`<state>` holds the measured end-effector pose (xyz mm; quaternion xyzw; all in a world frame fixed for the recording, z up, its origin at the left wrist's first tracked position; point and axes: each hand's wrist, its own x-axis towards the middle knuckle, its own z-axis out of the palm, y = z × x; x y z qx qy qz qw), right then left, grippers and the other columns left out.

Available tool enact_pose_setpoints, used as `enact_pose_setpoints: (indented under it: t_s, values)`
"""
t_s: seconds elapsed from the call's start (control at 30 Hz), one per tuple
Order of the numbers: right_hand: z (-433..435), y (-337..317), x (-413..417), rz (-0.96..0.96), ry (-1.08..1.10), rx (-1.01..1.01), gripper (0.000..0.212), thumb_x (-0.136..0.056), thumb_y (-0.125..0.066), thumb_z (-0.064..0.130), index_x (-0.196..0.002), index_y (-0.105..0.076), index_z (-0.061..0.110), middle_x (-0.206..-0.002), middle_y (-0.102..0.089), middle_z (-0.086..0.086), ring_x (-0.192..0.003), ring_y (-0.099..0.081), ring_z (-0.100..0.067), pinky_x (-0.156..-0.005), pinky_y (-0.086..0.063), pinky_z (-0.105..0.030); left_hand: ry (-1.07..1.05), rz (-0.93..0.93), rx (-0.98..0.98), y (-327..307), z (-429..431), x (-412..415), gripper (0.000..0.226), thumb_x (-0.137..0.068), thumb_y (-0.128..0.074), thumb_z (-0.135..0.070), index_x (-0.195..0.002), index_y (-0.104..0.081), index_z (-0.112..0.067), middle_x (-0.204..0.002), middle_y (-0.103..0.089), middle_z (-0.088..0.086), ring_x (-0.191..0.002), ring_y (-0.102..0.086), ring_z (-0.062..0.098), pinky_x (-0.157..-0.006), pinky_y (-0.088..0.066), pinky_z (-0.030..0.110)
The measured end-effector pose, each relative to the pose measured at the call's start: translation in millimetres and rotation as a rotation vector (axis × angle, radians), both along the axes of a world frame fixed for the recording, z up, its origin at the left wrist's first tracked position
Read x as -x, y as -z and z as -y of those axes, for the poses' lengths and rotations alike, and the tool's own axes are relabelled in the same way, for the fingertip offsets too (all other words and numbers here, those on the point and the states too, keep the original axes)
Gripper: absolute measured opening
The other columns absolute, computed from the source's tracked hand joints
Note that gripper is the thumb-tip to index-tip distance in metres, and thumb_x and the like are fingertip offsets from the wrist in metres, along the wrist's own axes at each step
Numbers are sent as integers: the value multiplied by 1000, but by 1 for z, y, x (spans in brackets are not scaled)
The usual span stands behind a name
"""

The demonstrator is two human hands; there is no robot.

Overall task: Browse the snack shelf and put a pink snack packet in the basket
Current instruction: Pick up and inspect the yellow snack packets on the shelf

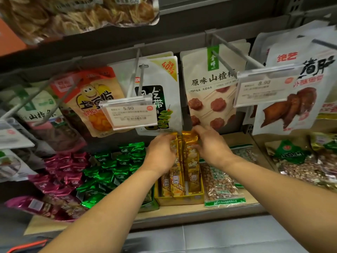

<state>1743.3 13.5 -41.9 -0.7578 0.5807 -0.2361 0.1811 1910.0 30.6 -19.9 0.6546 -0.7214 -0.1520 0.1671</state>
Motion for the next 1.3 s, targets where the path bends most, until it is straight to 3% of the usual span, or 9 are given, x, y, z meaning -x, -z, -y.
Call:
enact_pose_setpoints:
  t_s: [0.17,0.27,0.4,0.7,0.83,1.0,1.1,1.2,1.3]
  values:
    - [6,6,0,15,-58,-14,73,-85,-67,13,-145,-30,28,-149,-30,-1,-120,-53,-26,-98,-48,-39,136,265,-36,3,16,-1,62,-86,-60,-18,-144,-38,-18,-150,-36,2,-135,-34,26,-111,-33,37]
    - [10,10,3,-59,-122,-50,72,-86,-69,23,-147,-32,27,-149,-36,2,-130,-44,-22,-103,-42,-36,133,355,-108,7,26,1,70,-86,-60,-21,-147,-27,-17,-154,-27,4,-141,-23,27,-113,-31,43]
    - [13,12,6,-43,-127,-42,60,-84,-69,16,-136,-41,27,-136,-46,1,-121,-51,-23,-95,-45,-36,115,388,-186,11,32,0,76,-84,-64,-24,-148,-23,-16,-153,-26,5,-142,-19,27,-112,-32,46]
    - [14,12,5,10,-168,-118,61,-73,-77,41,-118,-37,34,-112,-42,9,-97,-53,-16,-78,-46,-35,168,364,-146,-1,22,-5,72,-78,-74,-33,-139,-36,-19,-134,-43,9,-127,-39,28,-99,-44,41]
    - [14,17,0,16,-82,-45,49,-81,-74,26,-100,-30,38,-100,-48,10,-91,-56,-18,-71,-37,-29,241,322,-77,-15,1,-8,50,-84,-71,-27,-125,-43,-23,-115,-62,8,-105,-61,30,-84,-52,39]
    - [14,6,4,-47,-99,-134,62,-77,-68,20,-124,-32,34,-122,-52,-2,-101,-57,-24,-77,-44,-33,335,368,172,-44,-44,-10,42,-89,-64,-26,-128,-50,-24,-121,-58,2,-105,-60,29,-87,-51,40]
    - [7,-11,8,-195,-95,-138,78,-79,-68,21,-141,-23,32,-137,-45,-9,-109,-57,-30,-88,-52,-42,433,328,342,-67,-83,-16,38,-84,-67,-17,-122,-60,-17,-115,-61,5,-90,-65,30,-74,-56,41]
    - [-10,-38,10,-390,-103,-18,66,-83,-64,26,-140,-30,29,-127,-54,-10,-106,-58,-31,-85,-53,-42,448,250,429,-93,-119,-27,34,-72,-80,-12,-104,-70,-13,-100,-67,5,-77,-68,27,-63,-58,36]
    - [-42,-77,9,-508,-272,-104,53,-90,-60,37,-139,-40,28,-127,-56,-5,-111,-55,-24,-86,-48,-33,338,70,443,-114,-149,-37,27,-70,-81,-18,-96,-75,-17,-92,-67,-2,-80,-66,20,-72,-58,34]
